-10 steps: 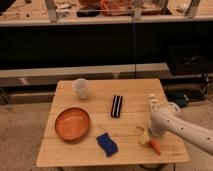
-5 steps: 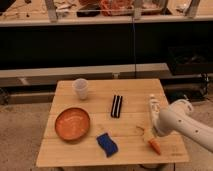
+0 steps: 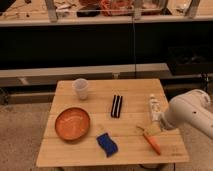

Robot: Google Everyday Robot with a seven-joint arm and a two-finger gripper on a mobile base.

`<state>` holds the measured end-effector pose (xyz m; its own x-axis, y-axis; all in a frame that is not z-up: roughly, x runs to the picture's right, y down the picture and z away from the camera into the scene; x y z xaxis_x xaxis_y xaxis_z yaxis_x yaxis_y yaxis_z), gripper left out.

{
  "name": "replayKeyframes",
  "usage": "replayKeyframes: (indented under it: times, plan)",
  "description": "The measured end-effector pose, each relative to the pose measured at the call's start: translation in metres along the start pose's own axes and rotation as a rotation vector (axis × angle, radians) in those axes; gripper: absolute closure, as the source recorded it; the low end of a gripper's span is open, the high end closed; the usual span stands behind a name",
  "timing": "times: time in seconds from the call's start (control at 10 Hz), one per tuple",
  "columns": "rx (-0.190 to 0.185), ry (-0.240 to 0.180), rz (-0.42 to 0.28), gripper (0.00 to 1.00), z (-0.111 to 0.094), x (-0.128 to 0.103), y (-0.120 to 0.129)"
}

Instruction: Place the pepper in the ceramic cup

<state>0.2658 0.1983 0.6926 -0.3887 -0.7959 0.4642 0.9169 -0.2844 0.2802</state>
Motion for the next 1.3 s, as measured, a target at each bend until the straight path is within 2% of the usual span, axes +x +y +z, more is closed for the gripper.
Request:
replayKeyframes:
  times: [0.2,0.3,0.5,0.8,1.3]
  plan:
    - [0.013,-0.001,-0.009,0.2,0.016,0.004,0.002]
    - [0.008,-0.008,-0.017,0.2,0.027,0.006,0.001]
    - [0.004,-0.036,-0.028,0.2,0.053,0.009,-0.005]
    - [-0.009,-0.065,-0.031,0.2,0.071,0.01,-0.01]
    - [-0.008,-0.102,-0.02,0.2,0.106,0.017,-0.005]
